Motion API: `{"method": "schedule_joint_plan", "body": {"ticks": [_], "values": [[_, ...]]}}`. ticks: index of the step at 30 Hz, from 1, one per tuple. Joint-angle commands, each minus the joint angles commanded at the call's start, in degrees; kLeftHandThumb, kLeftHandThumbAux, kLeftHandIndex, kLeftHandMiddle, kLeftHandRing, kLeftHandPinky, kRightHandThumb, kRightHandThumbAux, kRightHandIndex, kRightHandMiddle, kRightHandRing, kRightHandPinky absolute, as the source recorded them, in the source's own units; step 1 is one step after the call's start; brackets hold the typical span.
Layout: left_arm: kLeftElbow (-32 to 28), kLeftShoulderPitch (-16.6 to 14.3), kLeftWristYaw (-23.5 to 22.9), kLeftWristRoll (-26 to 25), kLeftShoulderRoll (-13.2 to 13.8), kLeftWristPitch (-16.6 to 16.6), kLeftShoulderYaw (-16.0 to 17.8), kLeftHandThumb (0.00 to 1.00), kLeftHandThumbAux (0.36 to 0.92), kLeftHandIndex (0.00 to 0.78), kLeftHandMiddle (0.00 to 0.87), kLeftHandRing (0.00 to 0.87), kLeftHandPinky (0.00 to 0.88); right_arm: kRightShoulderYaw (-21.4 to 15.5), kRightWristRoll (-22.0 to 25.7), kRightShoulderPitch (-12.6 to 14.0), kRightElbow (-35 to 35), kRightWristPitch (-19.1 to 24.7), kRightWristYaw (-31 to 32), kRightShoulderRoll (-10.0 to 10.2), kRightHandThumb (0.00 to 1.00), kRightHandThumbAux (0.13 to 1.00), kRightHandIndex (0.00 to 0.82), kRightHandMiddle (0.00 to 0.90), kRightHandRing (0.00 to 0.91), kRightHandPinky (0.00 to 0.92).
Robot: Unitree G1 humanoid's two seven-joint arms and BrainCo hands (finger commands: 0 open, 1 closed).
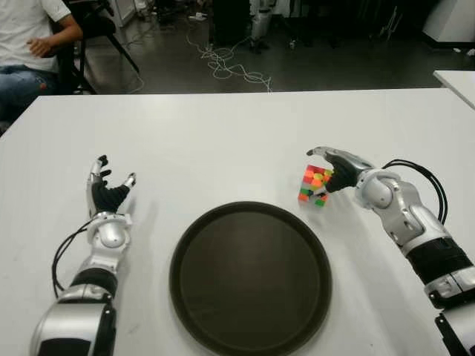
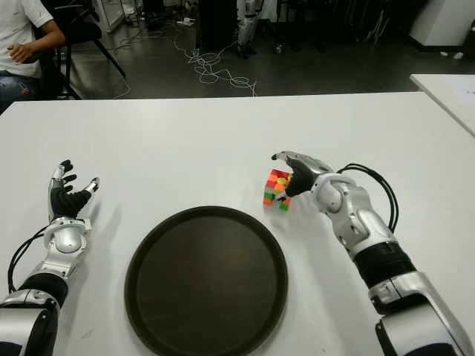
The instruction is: Pick up the Rubik's Cube and put it in the plate
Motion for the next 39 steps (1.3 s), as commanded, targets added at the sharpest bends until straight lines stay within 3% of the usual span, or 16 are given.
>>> {"method": "schedule_joint_plan", "body": {"ticks": [12,18,26,32,35,39], "values": [[-0.1,0.0,0.1,0.0,-0.1,-0.4,0.1,0.099,0.758,0.108,0.164,0.174,0.194,0.5,-0.1,-0.5,0.1,-0.3,1.6,-0.1,0.000,0.745,0.052,0.090,0.089,0.052],[-0.1,0.0,0.6,0.4,0.0,0.3,-0.3,0.099,0.762,0.110,0.190,0.205,0.239,0.6,-0.3,-0.5,0.4,-0.2,1.0,0.2,0.000,0.742,0.045,0.086,0.084,0.063],[-0.1,0.0,0.8,1.0,0.3,0.9,-0.7,0.089,0.740,0.099,0.154,0.158,0.164,1.0,-0.8,-1.0,0.6,0.8,1.4,0.5,0.000,0.740,0.040,0.085,0.088,0.054],[-0.3,0.2,0.9,1.2,0.2,0.4,-0.7,0.087,0.742,0.097,0.147,0.149,0.157,1.3,-1.1,-1.1,0.7,0.8,1.2,0.5,0.000,0.738,0.038,0.083,0.084,0.054],[-0.4,0.2,0.8,1.0,0.1,0.1,-0.5,0.094,0.748,0.105,0.183,0.198,0.224,1.2,-0.9,-0.9,1.1,0.7,0.6,0.8,0.000,0.757,0.036,0.081,0.079,0.057],[-0.4,0.2,0.7,0.9,0.1,-0.1,-0.4,0.091,0.747,0.110,0.203,0.215,0.223,1.0,-0.6,-0.9,1.3,0.9,0.2,1.1,0.000,0.779,0.035,0.080,0.074,0.056]]}}
